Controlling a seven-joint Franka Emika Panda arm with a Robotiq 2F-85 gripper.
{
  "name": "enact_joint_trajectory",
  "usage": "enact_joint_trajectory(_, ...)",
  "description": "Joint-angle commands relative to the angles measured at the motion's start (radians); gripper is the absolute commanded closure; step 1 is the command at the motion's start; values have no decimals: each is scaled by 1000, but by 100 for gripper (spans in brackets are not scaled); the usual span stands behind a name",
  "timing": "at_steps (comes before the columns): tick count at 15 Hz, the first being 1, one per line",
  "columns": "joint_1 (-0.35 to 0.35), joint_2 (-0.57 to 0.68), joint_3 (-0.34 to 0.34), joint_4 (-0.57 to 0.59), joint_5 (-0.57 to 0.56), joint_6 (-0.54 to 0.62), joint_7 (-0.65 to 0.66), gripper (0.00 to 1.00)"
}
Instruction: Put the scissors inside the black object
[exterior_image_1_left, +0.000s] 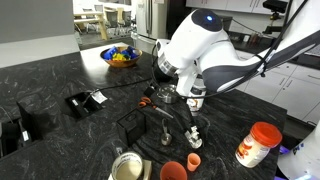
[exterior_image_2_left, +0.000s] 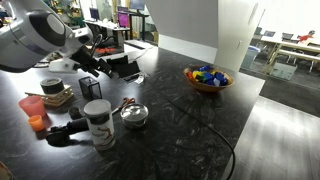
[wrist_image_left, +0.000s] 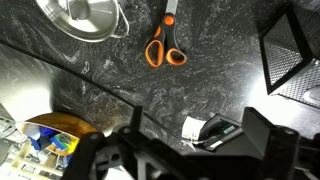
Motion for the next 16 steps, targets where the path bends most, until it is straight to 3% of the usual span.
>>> enact_joint_trajectory(1,74,18,-76,19,-34,-23,5,0)
enact_joint_trajectory(7,116,141,-138,104,-60,-3,-104,0)
enact_joint_trajectory(16,108,318,-165,229,193,9,-494,0)
